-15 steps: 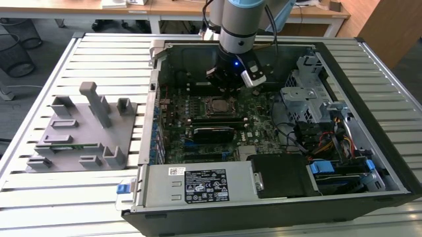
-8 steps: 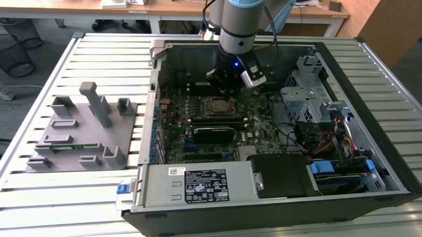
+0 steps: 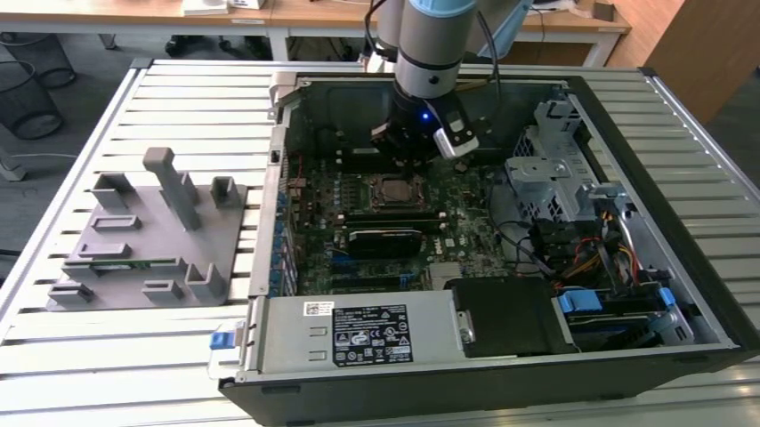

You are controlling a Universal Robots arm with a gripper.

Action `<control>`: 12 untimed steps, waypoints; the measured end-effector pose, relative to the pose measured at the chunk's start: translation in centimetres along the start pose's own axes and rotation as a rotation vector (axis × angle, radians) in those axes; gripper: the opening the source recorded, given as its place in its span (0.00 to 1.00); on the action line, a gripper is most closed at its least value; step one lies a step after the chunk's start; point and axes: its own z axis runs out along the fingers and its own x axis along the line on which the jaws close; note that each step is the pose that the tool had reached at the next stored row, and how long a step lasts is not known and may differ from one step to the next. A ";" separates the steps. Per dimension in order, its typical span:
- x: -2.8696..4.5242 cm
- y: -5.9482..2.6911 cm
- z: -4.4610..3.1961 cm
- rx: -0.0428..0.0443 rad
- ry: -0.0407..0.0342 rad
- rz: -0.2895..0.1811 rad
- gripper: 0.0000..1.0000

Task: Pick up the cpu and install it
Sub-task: 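Install the first cpu locking lever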

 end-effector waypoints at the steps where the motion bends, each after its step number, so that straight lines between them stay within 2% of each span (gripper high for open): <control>1: -0.01 0.00 0.01 -0.0057 -0.0004 0.000 0.11; 3: -0.01 0.01 0.01 -0.0159 -0.0004 0.000 0.11; 5: 0.00 0.02 -0.09 -0.0215 -0.0005 0.000 0.11; 10: 0.02 0.11 -1.20 -0.0213 -0.0002 0.000 0.11; 12: 0.02 0.11 -1.29 -0.0214 -0.0003 -0.001 0.11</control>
